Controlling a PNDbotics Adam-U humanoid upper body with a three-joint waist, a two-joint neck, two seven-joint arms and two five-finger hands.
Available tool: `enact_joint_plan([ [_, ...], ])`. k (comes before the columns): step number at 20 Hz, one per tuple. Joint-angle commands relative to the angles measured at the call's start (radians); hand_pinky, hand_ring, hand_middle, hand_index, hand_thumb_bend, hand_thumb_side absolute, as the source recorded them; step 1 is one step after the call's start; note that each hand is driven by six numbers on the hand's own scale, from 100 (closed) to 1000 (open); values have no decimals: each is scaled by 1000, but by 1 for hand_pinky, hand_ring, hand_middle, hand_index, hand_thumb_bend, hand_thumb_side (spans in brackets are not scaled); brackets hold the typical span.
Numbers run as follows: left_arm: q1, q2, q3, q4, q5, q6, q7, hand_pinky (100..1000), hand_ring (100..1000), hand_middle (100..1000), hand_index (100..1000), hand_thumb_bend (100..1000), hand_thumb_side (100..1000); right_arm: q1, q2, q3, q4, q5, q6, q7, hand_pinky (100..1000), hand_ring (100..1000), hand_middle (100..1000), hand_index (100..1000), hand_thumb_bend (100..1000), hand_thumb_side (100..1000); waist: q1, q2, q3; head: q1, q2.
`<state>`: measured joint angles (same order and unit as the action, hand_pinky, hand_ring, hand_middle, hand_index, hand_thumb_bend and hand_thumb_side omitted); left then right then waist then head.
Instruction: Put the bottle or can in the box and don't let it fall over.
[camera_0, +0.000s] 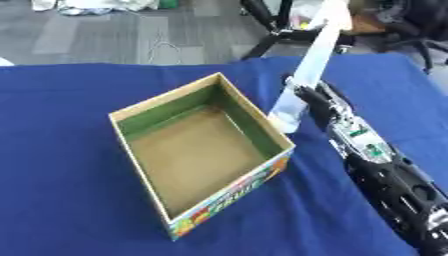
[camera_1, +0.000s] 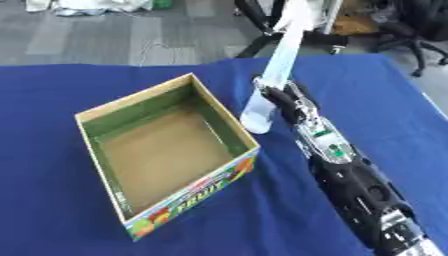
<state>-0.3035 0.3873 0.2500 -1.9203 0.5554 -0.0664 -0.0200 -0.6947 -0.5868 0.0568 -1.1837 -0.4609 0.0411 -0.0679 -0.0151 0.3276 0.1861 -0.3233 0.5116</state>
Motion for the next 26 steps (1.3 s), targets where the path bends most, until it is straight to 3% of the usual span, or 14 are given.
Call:
enact_joint_plan([
  [1,-7,19,1,-19,1,-2,-4,938,1000,1000,810,332,675,-13,-25,-5,-30,-18,-6,-3,941,717,753,234,100,427,3,-17,0,0,-14],
  [5,-6,21,1,-18,0,-2,-4,938,1000,1000,810,330,676,-10,-28,-3,-43,-10,-18,-10,922,698,746,234,100,427,3,-20,-1,-3,-15],
  [9,-5,22,1,-18,0,-2,-4,939,1000,1000,810,332,675,-9,-31,-5,-57,-4,-24,-9,965,696,748,234,100,438,1,-22,-2,9,-21],
  [17,-3,25,0,-19,0,-1,-3,940,1000,1000,808,335,673,-8,-47,-12,-130,-31,-44,15,941,672,735,233,100,470,-2,-27,-6,42,-52],
  [22,-3,26,0,-20,0,-1,-2,941,1000,1000,808,337,672,-10,-60,-20,-175,-58,-18,9,931,672,731,230,100,470,-2,-33,-7,41,-56],
  [26,-4,25,-1,-21,2,0,0,941,1000,1000,808,339,669,-9,-67,-19,-215,-80,18,-4,896,663,730,228,100,470,-4,-39,-6,38,-37],
])
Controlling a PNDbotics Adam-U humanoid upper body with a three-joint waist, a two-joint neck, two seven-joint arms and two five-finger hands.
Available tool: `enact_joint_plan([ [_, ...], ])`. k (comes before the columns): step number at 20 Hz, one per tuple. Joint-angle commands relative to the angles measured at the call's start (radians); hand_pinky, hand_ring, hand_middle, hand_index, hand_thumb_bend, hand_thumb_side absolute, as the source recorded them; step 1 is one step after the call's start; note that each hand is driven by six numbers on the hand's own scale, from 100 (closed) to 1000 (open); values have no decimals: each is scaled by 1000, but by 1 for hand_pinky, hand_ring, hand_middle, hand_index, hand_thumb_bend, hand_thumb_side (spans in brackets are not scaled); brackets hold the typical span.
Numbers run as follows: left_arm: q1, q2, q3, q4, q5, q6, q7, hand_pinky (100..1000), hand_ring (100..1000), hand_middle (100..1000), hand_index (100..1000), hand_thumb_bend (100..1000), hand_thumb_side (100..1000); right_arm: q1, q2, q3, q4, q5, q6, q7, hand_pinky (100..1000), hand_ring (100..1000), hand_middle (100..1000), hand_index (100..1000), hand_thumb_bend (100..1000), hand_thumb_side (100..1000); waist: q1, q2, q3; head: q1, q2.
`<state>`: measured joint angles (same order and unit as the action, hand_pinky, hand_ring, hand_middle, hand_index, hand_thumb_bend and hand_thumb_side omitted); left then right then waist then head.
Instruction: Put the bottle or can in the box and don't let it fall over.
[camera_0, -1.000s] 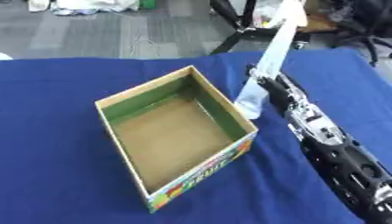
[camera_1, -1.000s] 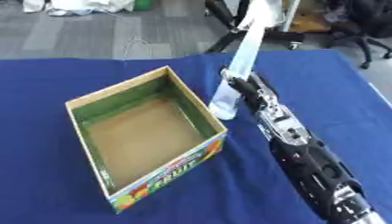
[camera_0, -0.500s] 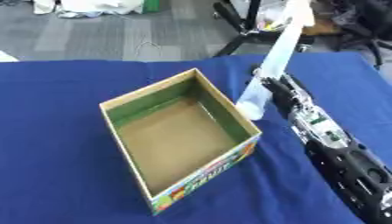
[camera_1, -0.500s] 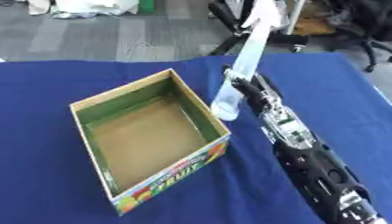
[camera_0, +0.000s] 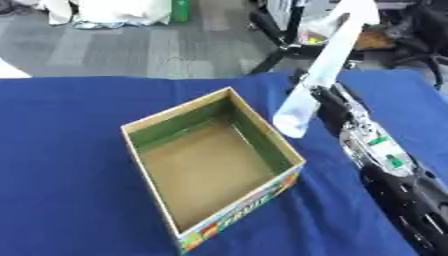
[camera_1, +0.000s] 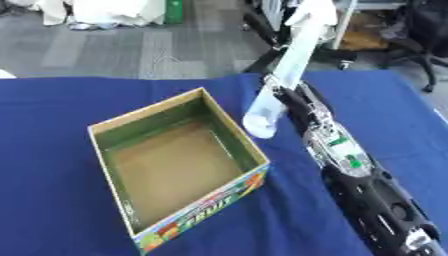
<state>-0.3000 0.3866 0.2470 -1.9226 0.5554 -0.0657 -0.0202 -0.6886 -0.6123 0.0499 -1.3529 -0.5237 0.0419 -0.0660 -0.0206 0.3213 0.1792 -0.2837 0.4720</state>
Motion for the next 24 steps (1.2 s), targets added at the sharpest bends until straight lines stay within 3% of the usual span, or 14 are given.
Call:
enact_joint_plan([
  [1,-7,26,2,-19,3,0,1,941,1000,1000,808,339,669,-15,-45,-12,-56,-21,24,-10,894,662,730,229,100,470,0,-34,1,-2,12],
  [10,-2,28,2,-20,3,2,3,941,1000,1000,808,343,667,-26,-62,-17,-147,-66,65,-57,892,653,719,230,100,470,-1,-44,-2,8,37],
  [14,1,29,4,-19,4,3,8,941,1000,1000,808,344,665,-35,-52,-22,-194,-59,72,-75,887,639,706,230,100,470,-2,-54,-5,16,70],
  [22,6,29,31,-26,6,-3,56,939,1000,1000,807,354,650,-60,-8,-17,-365,-86,95,-92,875,605,664,224,100,470,-6,-68,-9,11,94],
  [23,5,29,35,-28,7,-4,67,939,1000,1000,807,357,646,-62,-5,-15,-383,-100,96,-95,872,601,658,224,100,420,-6,-69,-8,14,96],
  [24,4,28,38,-30,8,-5,78,939,1000,1000,806,359,645,-62,-5,-11,-401,-108,99,-96,872,601,661,224,100,470,-7,-70,-8,15,98],
])
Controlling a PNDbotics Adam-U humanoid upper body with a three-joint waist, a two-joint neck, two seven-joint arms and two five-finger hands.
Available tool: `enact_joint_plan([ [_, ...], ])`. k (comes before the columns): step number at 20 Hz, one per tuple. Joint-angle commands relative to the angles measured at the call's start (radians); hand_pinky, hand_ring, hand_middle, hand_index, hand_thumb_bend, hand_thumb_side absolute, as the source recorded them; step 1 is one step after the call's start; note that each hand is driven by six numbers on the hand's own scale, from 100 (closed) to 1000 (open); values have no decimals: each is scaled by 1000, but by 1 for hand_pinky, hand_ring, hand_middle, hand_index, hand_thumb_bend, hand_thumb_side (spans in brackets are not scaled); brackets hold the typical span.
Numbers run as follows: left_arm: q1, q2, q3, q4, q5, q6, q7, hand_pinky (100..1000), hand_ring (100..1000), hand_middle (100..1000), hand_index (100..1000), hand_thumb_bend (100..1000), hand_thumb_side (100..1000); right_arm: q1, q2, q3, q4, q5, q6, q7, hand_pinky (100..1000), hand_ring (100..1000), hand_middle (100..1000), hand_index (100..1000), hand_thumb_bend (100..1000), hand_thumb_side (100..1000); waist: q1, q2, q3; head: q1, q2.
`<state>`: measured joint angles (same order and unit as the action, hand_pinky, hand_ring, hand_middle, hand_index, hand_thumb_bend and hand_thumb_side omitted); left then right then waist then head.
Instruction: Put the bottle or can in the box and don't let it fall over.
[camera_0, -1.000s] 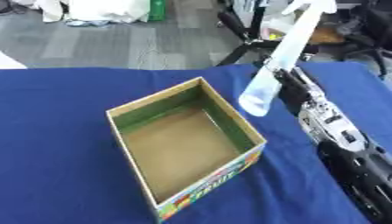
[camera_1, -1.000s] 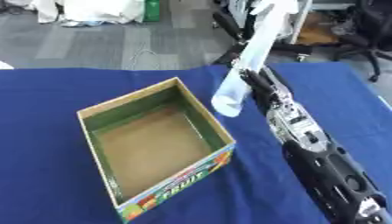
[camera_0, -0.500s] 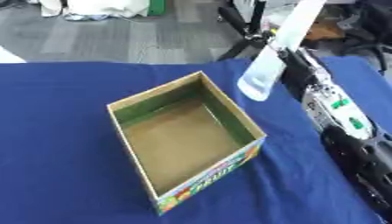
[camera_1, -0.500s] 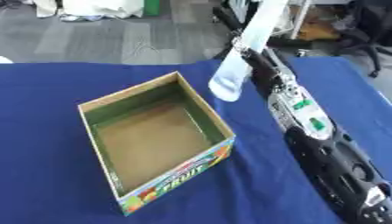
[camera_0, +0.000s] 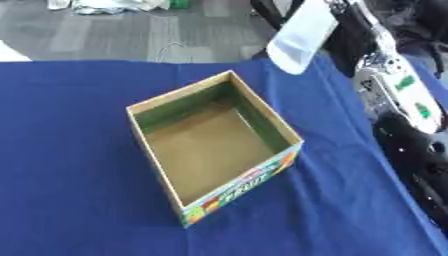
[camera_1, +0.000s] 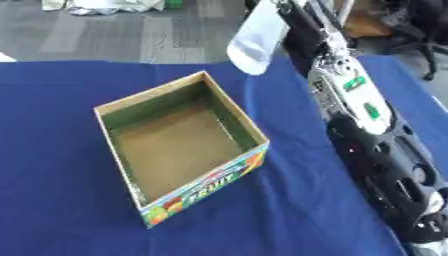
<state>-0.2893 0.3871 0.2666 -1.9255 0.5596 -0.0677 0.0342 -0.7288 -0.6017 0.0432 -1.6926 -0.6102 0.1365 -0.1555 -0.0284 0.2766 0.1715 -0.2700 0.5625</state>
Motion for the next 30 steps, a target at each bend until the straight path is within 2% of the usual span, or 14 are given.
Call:
enact_joint_plan([
  [1,-8,27,19,-28,5,-3,32,939,1000,1000,806,361,646,-19,-15,4,-77,-29,11,-5,877,616,676,228,100,470,1,-26,1,-1,9],
  [4,-14,25,21,-28,7,2,50,939,1000,1000,809,366,643,1,-4,40,-129,-65,39,13,876,619,680,229,100,470,-1,-25,5,-11,16],
  [8,-19,23,31,-36,9,1,79,940,1000,1000,807,371,638,10,13,66,-154,-48,54,12,873,623,686,231,100,470,-2,-23,9,-18,18],
  [9,-20,22,34,-39,9,1,86,939,1000,1000,807,373,635,12,17,72,-157,-42,55,12,872,625,687,232,100,398,-2,-23,9,-20,17],
  [10,-22,21,37,-41,8,1,94,939,1000,1000,806,376,633,14,22,78,-159,-36,55,13,871,627,688,233,100,470,-2,-23,10,-22,18],
  [16,-44,12,39,-57,13,4,131,939,1000,1000,805,390,620,51,51,137,-143,22,44,21,869,649,708,237,100,470,-3,-28,24,-44,23],
  [23,-53,7,42,-74,14,2,144,940,1000,1000,804,397,613,55,64,192,-71,116,21,55,866,675,732,249,100,470,-7,-28,33,-42,22],
  [24,-53,8,42,-74,14,2,145,940,1000,1000,804,394,597,55,67,198,-56,132,15,63,865,679,735,252,100,431,-7,-27,33,-41,22],
  [25,-53,8,41,-74,14,2,144,940,1000,1000,804,395,614,55,70,202,-41,147,6,69,867,683,737,254,100,470,-7,-26,34,-40,22],
  [27,-52,9,39,-74,13,2,139,941,1000,1000,804,393,616,53,79,208,-10,170,-14,77,872,689,740,257,100,470,-7,-24,34,-37,19],
  [29,-50,9,38,-75,12,1,134,941,1000,1000,804,392,617,50,84,216,11,189,-41,84,871,682,738,258,100,470,-7,-21,35,-28,-5],
  [30,-50,9,38,-75,12,1,133,941,1000,1000,804,392,618,48,84,223,18,203,-55,91,869,681,738,258,100,406,-7,-20,35,-24,-17],
])
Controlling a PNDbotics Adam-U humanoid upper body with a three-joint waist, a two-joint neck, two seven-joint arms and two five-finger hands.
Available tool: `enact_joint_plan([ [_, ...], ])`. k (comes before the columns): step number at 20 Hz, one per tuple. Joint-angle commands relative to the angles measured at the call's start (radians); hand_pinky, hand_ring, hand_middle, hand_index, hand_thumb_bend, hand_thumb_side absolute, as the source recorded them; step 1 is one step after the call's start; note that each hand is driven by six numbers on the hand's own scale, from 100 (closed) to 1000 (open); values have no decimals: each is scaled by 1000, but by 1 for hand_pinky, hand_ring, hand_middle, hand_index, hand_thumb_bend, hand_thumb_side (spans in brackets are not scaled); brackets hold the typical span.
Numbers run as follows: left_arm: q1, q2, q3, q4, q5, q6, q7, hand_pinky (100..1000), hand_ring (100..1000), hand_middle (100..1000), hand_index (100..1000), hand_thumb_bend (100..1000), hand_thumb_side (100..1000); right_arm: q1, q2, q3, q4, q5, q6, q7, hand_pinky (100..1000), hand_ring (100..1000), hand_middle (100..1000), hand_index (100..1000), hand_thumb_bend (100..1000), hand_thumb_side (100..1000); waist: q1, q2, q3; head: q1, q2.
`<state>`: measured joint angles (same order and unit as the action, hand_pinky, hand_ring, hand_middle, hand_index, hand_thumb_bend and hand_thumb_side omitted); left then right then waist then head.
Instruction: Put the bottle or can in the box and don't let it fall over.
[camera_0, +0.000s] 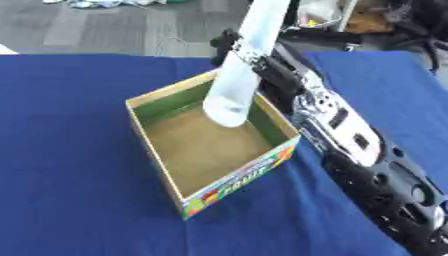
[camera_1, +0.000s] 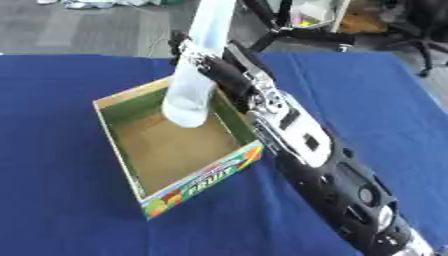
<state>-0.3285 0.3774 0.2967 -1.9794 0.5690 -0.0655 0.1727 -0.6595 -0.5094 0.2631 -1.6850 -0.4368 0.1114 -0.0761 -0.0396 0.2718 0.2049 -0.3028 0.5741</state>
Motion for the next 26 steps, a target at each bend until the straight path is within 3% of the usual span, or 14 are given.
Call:
enact_joint_plan([
  [1,-10,19,8,-21,2,0,-7,941,1000,1000,804,392,618,-23,-9,10,17,45,-42,20,869,681,739,258,100,470,5,-14,3,13,-35],
  [3,-11,18,6,-21,2,0,-10,942,1000,1000,804,392,618,-25,-4,24,40,75,-61,32,870,685,742,260,100,470,5,-13,5,15,-39],
  [4,-12,18,5,-21,3,0,-12,942,1000,1000,804,392,618,-26,0,29,54,87,-69,35,872,695,747,262,100,407,6,-12,6,15,-38],
  [5,-12,17,5,-21,3,0,-13,942,1000,1000,804,393,617,-27,3,33,69,97,-76,36,873,698,748,263,100,470,6,-12,7,16,-37],
  [13,-14,16,0,-21,4,4,-25,944,1000,1000,803,390,620,-31,19,47,156,110,-108,50,901,841,839,360,100,454,4,-11,11,24,-11],
  [15,-12,16,0,-20,3,5,-27,944,1000,1000,802,390,620,-36,14,50,155,115,-108,61,904,859,858,386,100,449,4,-8,10,41,-23],
  [19,-9,16,2,-18,2,6,-29,944,1000,1000,802,389,621,-38,2,55,147,156,-102,82,939,985,980,523,100,446,5,-8,8,45,-22],
  [22,-9,16,2,-19,3,8,-29,945,1000,1000,803,392,619,-38,-4,61,149,204,-83,110,1000,1000,1000,832,100,398,4,-9,8,39,-11],
  [23,-9,16,2,-19,4,8,-29,945,1000,1000,803,393,619,-38,-7,65,146,229,-73,134,1000,1000,1000,880,100,387,4,-10,7,37,-9],
  [24,-9,17,2,-20,4,8,-29,944,1000,1000,802,393,619,-37,-8,66,143,253,-66,158,1000,1000,1000,954,100,437,3,-10,7,36,-7],
  [26,-8,18,1,-20,4,8,-30,944,1000,1000,802,392,619,-35,-8,60,133,300,-56,198,1000,1000,1000,1000,100,687,2,-11,5,35,-4],
])
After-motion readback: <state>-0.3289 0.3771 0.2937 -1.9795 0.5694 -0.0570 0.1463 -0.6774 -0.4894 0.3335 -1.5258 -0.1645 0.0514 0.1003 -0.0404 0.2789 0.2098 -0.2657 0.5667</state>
